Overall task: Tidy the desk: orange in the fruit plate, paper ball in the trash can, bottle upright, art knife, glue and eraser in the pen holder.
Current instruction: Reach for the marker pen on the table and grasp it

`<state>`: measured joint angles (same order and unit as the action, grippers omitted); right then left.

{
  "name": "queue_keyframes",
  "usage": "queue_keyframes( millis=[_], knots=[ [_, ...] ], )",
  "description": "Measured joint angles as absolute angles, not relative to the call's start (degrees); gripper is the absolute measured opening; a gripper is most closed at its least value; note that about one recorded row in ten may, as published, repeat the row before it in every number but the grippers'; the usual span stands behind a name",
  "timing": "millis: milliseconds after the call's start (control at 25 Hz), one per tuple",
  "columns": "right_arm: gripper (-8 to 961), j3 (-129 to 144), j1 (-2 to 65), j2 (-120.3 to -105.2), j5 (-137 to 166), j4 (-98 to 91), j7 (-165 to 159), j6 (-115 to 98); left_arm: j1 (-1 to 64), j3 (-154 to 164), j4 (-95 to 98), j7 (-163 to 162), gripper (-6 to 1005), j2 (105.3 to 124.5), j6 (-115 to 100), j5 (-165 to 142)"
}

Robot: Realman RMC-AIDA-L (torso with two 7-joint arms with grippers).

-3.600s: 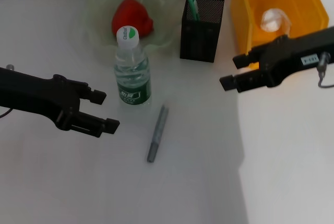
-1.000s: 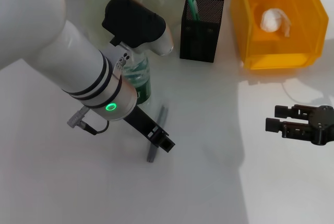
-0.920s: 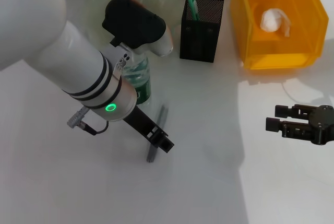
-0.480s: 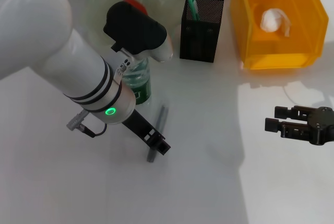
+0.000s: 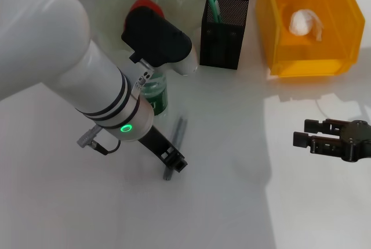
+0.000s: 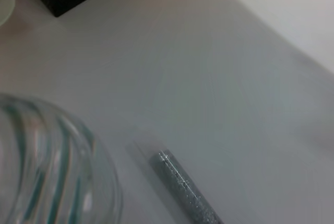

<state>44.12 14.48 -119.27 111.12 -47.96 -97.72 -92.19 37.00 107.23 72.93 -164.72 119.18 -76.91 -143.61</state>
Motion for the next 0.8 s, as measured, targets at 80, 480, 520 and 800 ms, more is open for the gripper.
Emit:
queue_keyframes(
  millis=[80, 480, 520, 800],
  knots=[
    [663, 44.12, 14.49, -119.26, 111.14, -47.86, -97.7, -92.11, 37.0, 107.48, 73.14, -164.73, 546, 119.18, -76.89, -143.62],
    [660, 44.12, 14.5, -119.2, 111.19, -47.61, -97.59, -91.26, 37.44, 109.32, 73.22, -164.74, 455, 119.18, -76.63, -144.21],
    [659, 44.12, 14.5, -119.19, 111.19, -47.59, -97.58, -91.11, 37.54, 109.6, 73.31, -164.73, 453, 119.18, -76.45, -144.47],
    [657, 44.12, 14.5, -119.18, 111.19, -47.45, -97.47, -90.78, 38.03, 110.5, 75.7, -164.75, 446, 119.18, -77.05, -146.9]
  ],
)
